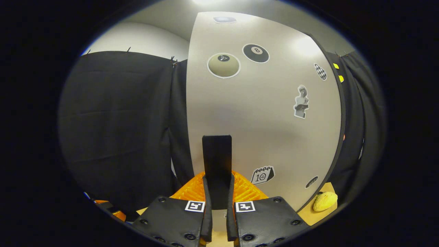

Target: Open the cabinet door with the right hand, grasp the bottle in the cabinet with the left hand and place it on the coaster, then close the cabinet door with the right hand.

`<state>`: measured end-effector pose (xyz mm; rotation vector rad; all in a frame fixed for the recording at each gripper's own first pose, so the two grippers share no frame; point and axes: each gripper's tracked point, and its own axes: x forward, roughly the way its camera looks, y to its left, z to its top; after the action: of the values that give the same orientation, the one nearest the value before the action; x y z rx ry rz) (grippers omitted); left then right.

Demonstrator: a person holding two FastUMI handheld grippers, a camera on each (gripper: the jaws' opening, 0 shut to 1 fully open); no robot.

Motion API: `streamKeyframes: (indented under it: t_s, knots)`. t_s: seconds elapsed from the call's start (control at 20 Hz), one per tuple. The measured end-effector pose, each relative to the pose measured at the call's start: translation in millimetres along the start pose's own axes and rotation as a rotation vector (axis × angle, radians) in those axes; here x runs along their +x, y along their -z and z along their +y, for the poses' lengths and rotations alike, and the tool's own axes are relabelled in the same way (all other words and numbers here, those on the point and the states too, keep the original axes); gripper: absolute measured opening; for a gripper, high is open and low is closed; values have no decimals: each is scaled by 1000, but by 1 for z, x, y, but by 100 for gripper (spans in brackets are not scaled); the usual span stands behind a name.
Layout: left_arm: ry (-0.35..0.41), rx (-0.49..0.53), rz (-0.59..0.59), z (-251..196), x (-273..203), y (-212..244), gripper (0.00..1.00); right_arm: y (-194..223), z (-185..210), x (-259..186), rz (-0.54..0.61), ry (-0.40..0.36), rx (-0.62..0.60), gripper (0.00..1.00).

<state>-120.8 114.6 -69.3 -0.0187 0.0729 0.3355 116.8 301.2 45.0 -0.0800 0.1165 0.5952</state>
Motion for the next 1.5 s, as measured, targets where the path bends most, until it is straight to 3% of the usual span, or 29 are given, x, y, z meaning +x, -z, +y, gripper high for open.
streamKeyframes:
  t_s: [0.25,0.3,0.45,0.7,0.8,0.95,1.05,1.1,1.3,1.35,1.5]
  knots:
    - [24,0,-36,-1,1,-8,85,0,-5,-8,-24,-14,17,18]
    - [31,-3,-41,0,-1,-11,89,1,-5,-10,-26,-14,20,18]
    - [54,-21,-41,-1,-1,-16,86,1,-9,-13,-50,-7,27,18]
    - [151,-33,-26,-44,9,-9,89,2,-15,-21,-66,12,52,18]
    - [190,-26,-20,-64,19,-6,85,2,-19,-26,-79,33,54,18]
    - [243,-29,-18,-84,19,-7,90,2,-25,-36,-80,70,67,18]
    - [274,-26,-15,-94,18,-6,90,3,-29,-42,-78,96,81,18]
    - [287,-22,-14,-99,17,-4,85,2,-32,-46,-77,111,82,18]
    - [329,-21,2,-116,21,4,85,3,-46,-64,-85,168,93,18]
    - [341,-24,2,-120,22,4,89,3,-49,-67,-88,180,102,18]
    - [375,-23,13,-131,22,10,85,4,-58,-76,-83,233,116,17]
